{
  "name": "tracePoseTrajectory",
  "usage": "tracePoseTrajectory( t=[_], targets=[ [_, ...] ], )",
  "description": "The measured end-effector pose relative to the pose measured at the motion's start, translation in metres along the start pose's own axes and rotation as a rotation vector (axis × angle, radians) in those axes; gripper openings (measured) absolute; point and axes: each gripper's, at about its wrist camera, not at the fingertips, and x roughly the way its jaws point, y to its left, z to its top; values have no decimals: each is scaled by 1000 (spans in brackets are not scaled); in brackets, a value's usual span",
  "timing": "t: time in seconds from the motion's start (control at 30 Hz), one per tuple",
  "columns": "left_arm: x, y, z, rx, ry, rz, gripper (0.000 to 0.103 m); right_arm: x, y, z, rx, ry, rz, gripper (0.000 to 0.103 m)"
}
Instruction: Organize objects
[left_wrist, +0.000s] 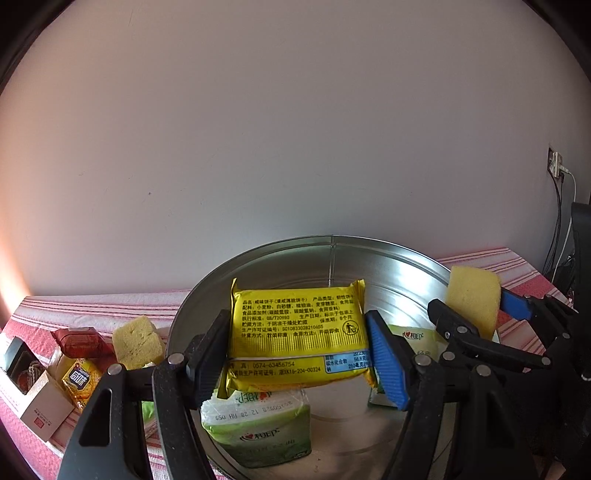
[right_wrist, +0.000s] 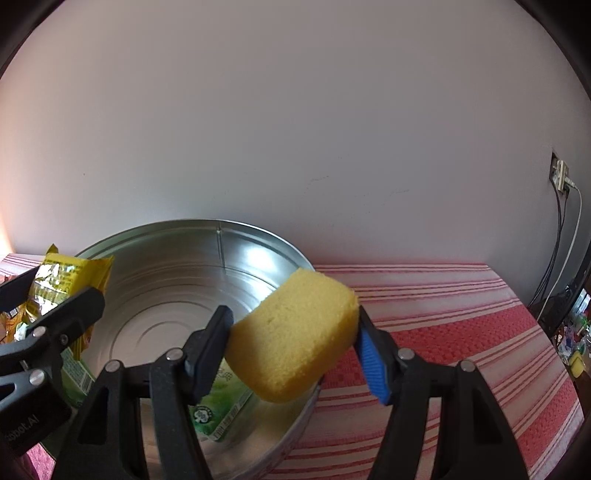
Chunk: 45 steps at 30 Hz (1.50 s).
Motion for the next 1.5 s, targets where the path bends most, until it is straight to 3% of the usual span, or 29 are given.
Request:
tracePoseTrajectory(
  t=[0.17,0.33,0.47,0.63,0.87,1.03,1.3,1.5],
  targets=[
    [9,2,3,18,13,51,77,2,-2,0,17,11,44,68],
    [-1,15,2,-25,-7,77,94,9,-12,-1,87,43,113,82],
    [-9,19,5,-39,-16,74,99,1,-17,0,123,13,140,88],
    [-19,29,2,-69,-19,66,102,-13,-27,2,186,-65,136,102],
    [-16,29,-4,-59,4,87,102,-25,-34,3,239,-116,166,102],
    [-14,24,-4,-61,-1,104,102,-26,-34,2,242,-142,138,102],
    [-35,39,-22,-28,-94,247,102,-43,-27,-1,243,-168,149,103],
    [-48,64,-37,-75,-92,266,102,-48,-13,-4,164,-195,78,103]
  ],
)
